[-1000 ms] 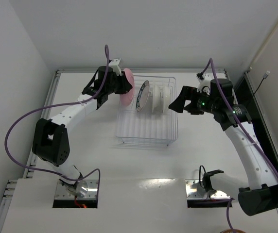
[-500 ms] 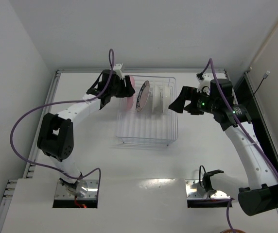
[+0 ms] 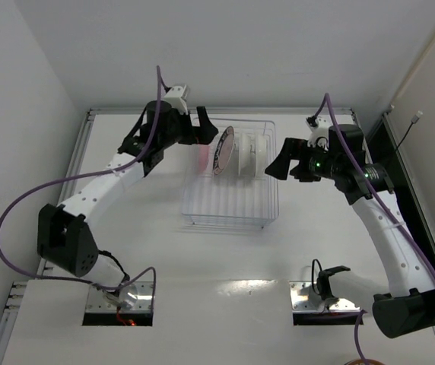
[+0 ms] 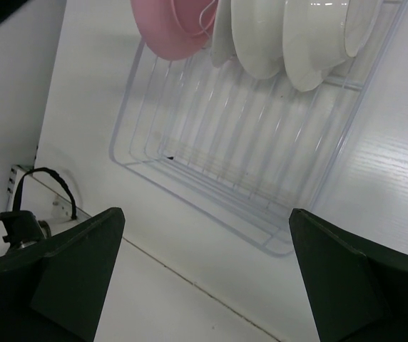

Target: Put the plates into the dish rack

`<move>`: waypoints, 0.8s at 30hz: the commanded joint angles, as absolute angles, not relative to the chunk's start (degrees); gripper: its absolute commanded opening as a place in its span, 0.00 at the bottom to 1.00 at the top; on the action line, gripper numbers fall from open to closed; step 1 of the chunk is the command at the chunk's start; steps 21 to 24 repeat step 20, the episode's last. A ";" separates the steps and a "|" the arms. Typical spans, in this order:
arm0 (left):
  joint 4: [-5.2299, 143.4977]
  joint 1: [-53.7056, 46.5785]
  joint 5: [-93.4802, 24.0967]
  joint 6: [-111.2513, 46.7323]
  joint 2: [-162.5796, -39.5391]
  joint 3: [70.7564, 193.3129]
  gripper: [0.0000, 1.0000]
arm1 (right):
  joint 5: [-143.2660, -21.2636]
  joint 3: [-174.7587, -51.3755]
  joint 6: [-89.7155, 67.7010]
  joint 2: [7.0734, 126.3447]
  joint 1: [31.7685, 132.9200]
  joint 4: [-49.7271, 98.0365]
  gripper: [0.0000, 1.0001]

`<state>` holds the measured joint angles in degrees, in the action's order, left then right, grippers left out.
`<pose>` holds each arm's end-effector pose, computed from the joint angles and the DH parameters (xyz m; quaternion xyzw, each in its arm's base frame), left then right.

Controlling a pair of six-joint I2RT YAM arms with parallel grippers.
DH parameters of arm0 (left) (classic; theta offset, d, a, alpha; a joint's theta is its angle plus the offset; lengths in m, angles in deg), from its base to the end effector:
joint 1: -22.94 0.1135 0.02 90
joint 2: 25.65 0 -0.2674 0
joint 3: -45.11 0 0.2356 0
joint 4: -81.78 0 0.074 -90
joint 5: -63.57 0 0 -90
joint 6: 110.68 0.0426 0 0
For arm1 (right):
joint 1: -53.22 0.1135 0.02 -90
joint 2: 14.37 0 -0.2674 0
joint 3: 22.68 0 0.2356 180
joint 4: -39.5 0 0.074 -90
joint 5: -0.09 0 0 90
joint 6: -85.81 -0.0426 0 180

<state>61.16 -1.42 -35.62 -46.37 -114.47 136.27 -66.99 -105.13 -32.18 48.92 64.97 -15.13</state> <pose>0.3252 -0.1547 0.3541 0.0376 0.8083 -0.3058 0.5016 0.2067 0.0599 0.3640 0.0329 0.8753 0.3187 0.3622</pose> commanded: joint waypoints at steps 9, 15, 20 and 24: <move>55.34 -1.67 -35.22 -42.66 -102.75 139.41 1.00 | -69.85 -108.63 -27.75 45.93 64.20 -17.44 1.00; 53.23 -1.67 -30.66 -38.97 -91.94 130.63 1.00 | -74.79 -107.31 -24.33 43.28 63.68 -19.20 1.00; 50.69 -2.20 -22.15 -35.28 -82.18 122.55 1.00 | -77.86 -107.31 -23.18 43.99 63.68 -21.04 1.00; 50.69 -2.20 -22.15 -35.28 -82.18 122.55 1.00 | -77.86 -107.31 -23.18 43.99 63.68 -21.04 1.00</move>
